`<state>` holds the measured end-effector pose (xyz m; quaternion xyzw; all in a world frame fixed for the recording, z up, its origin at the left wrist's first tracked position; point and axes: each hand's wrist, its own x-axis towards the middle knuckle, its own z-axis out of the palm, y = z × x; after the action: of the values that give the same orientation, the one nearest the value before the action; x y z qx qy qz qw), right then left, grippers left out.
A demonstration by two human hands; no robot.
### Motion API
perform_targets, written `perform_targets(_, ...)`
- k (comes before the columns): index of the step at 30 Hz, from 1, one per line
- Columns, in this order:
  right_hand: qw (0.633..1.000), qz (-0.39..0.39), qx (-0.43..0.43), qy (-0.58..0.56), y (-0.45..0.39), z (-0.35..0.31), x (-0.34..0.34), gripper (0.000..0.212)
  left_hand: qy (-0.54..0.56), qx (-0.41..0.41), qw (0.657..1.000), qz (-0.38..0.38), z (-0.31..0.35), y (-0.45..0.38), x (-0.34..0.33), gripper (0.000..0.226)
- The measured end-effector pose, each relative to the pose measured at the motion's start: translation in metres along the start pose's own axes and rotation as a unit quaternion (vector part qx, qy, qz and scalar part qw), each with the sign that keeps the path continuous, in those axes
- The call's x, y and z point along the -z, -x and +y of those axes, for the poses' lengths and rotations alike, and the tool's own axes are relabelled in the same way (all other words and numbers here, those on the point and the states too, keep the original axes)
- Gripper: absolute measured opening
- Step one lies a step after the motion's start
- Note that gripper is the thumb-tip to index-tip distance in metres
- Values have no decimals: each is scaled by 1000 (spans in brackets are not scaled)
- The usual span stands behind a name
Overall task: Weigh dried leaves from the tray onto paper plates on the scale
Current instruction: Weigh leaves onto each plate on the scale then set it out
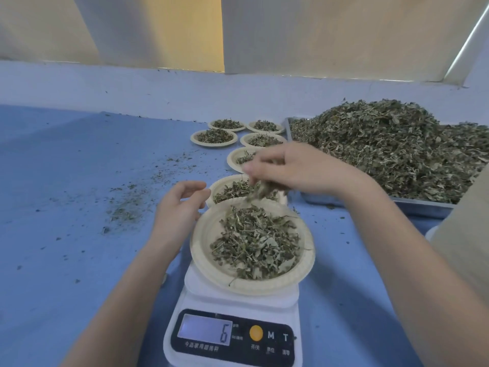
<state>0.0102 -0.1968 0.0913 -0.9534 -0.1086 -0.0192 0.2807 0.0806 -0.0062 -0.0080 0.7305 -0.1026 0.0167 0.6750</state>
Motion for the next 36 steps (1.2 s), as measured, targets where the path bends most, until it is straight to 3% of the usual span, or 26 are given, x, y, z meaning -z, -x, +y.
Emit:
perform_targets(2, 989, -129, 8, 71, 7, -10, -2, 56, 2, 4, 1000, 1, 0, 1, 1, 9)
perform_targets(4, 976, -213, -2, 37, 10, -13, -1, 76, -2, 8, 1000, 2, 0, 0, 1, 8)
perform_targets(8, 990, -134, -47, 7, -23, 0, -13, 109, -9, 13, 1000, 3, 1, 0, 0, 10)
perform_targets(10, 992, -116, -39, -11, -31, 9, -19, 81, -11, 15, 1000, 3, 2, 0, 0, 10)
perform_targets(11, 994, -101, -42, -5, -35, 9, -19, 77, -12, 16, 1000, 3, 2, 1, 0, 9)
perform_targets(14, 995, -78, -47, 45, -42, 11, -15, 136, -11, 20, 1000, 4, 3, 1, 0, 11)
perform_targets(17, 996, -59, -58, 21, -39, 15, -11, 147, -12, 22, 1000, 4, 4, 1, 1, 15)
perform_targets(18, 996, -59, -55, 28, -32, 14, -8, 140, -13, 23, 1000, 2, 4, 2, 0, 16)
perform_targets(22, 1000, -7, 5, 29, 2, 13, 2, 47, -16, 28, 999, -9, 6, 3, 0, 17)
perform_targets(24, 999, 28, 18, 17, -1, 12, 0, 28, -20, 29, 999, -13, 7, 3, -1, 16)
perform_targets(28, 997, 77, 22, 13, -5, 20, -4, 11, -19, 32, 999, -19, 8, 4, 0, 12)
perform_targets(36, 996, 79, -22, 39, -7, 45, -2, 10, -25, 33, 999, -24, 8, 4, -1, 8)
